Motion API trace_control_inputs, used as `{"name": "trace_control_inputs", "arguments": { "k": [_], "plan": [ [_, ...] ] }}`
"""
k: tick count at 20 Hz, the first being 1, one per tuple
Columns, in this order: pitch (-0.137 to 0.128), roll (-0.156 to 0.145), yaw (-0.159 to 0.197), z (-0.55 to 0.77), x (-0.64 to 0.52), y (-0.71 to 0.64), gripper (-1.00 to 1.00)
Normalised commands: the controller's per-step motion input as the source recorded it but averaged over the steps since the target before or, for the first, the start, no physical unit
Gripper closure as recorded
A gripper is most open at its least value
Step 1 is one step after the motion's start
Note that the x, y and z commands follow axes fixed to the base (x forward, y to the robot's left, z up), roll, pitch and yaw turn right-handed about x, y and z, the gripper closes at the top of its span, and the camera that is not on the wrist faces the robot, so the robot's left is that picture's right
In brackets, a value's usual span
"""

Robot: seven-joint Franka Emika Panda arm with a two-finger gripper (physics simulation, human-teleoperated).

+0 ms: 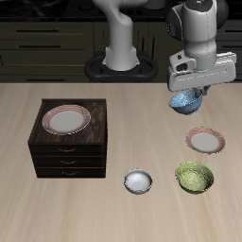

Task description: Place the blue bowl onto the plate that is on the left side of the table

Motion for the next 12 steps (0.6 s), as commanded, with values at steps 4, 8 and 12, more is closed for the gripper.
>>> {"name": "trace_control_inputs", "arguments": {
  "k": [4,8,12],
  "plan": [
    [0.018,0.007,0.011,0.01,0.07,0.43,1.0],
    [-0.009,-0.001,0.024,-0.02,0.09,0.23,1.0],
    [-0.001,-0.037,0.017,-0.09,0.17,-0.02,1.0]
  ]
}}
